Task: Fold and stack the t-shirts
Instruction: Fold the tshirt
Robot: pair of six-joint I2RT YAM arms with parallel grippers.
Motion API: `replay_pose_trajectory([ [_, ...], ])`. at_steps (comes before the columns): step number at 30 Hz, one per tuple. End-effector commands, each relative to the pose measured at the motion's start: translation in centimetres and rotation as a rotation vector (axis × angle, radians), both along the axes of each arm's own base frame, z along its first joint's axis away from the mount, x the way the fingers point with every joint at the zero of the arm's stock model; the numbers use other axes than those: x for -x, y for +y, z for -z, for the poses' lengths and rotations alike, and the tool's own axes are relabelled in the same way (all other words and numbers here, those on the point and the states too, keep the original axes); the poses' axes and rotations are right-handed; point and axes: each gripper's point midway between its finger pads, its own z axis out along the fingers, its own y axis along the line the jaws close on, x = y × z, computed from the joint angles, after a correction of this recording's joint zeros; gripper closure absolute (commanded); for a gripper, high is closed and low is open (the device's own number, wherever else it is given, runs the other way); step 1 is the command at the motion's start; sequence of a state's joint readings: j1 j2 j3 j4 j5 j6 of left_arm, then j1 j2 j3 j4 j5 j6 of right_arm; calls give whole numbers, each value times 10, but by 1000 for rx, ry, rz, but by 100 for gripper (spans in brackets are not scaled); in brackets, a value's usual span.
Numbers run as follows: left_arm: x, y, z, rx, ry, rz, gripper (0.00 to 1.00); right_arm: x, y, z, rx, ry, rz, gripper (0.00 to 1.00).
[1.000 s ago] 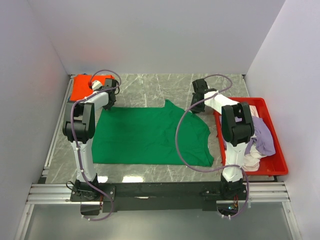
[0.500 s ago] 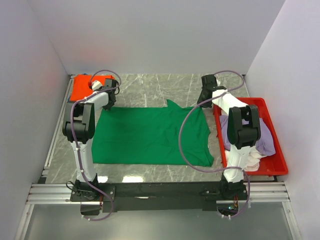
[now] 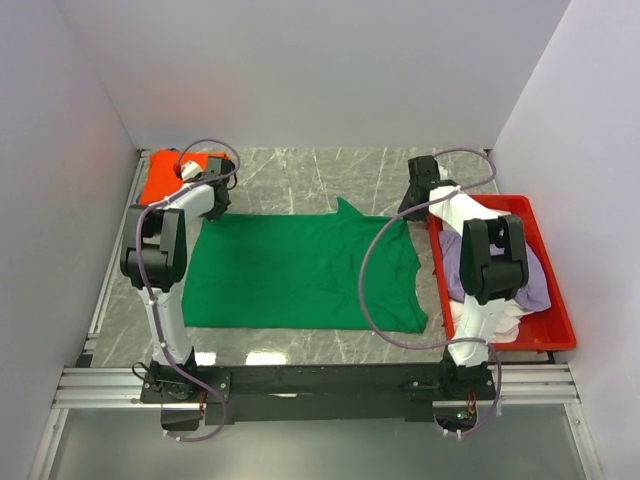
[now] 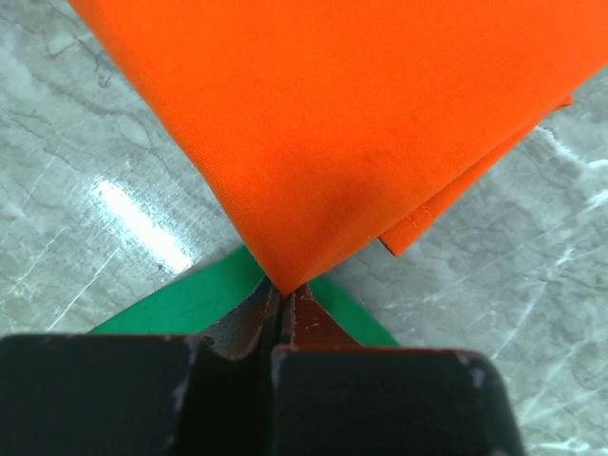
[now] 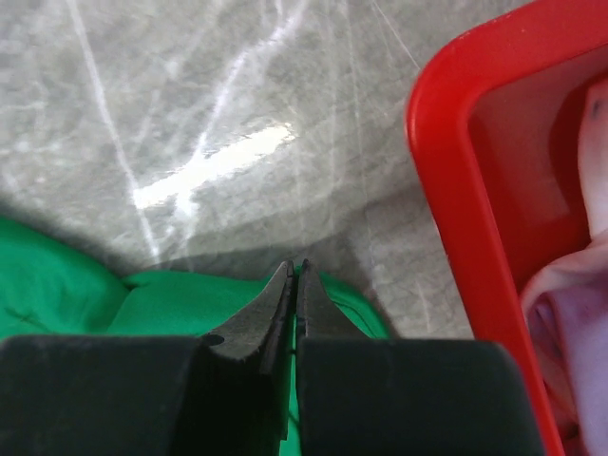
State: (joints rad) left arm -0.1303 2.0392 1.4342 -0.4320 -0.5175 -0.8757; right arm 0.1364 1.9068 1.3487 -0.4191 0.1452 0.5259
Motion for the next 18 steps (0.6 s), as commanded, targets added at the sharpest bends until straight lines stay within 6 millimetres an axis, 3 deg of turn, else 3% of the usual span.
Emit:
replay_pose_trajectory([
  [1, 2, -2, -23, 10, -29, 21, 99, -10, -3, -30, -20, -103, 19, 100],
  [7, 3, -4, -25, 26, -39, 27, 99, -7, 13, -42, -97, -174, -35, 100],
  [18, 2, -6, -35, 42, -69, 29, 99, 1, 17, -46, -117, -180, -53, 100],
])
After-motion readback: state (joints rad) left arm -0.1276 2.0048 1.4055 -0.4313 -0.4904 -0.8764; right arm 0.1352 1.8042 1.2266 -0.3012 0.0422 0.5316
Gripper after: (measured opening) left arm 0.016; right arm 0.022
